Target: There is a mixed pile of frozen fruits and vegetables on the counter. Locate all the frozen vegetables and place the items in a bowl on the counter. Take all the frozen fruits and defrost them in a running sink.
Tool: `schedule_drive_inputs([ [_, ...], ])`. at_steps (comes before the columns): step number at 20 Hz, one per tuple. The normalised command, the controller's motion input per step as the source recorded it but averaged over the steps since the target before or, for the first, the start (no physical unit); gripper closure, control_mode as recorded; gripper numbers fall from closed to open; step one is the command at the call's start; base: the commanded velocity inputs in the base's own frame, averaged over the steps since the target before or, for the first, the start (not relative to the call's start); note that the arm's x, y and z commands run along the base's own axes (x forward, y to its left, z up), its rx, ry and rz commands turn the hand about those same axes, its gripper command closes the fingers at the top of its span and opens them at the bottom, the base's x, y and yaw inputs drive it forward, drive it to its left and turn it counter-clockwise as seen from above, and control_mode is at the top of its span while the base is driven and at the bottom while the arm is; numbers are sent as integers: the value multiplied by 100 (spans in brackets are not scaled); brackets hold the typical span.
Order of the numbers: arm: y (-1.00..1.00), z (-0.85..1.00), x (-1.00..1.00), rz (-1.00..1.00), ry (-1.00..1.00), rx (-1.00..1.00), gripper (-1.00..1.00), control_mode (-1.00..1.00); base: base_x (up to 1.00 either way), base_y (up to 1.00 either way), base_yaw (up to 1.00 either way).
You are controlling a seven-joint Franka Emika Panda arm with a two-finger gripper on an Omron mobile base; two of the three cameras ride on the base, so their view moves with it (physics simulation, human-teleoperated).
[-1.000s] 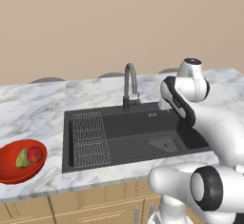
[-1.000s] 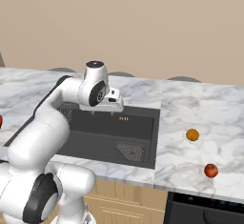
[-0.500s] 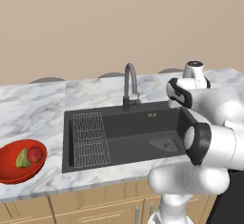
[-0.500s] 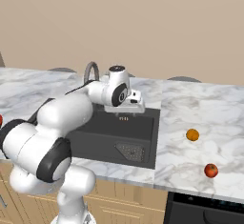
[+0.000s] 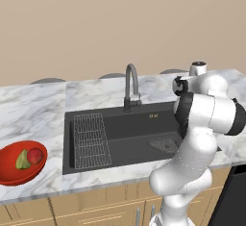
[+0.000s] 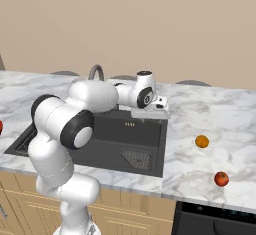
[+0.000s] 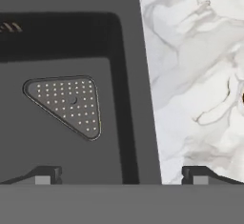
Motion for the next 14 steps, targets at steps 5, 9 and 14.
schedule_drive_inputs([
  [5, -72, -11, 54, -10, 8, 0, -100, -100, 0, 0, 0],
  [9, -77, -12, 59, -6, 7, 0, -100, -100, 0, 0, 0],
  [14, -87, -27, 48, -5, 7, 1, -100, -100, 0, 0, 0],
])
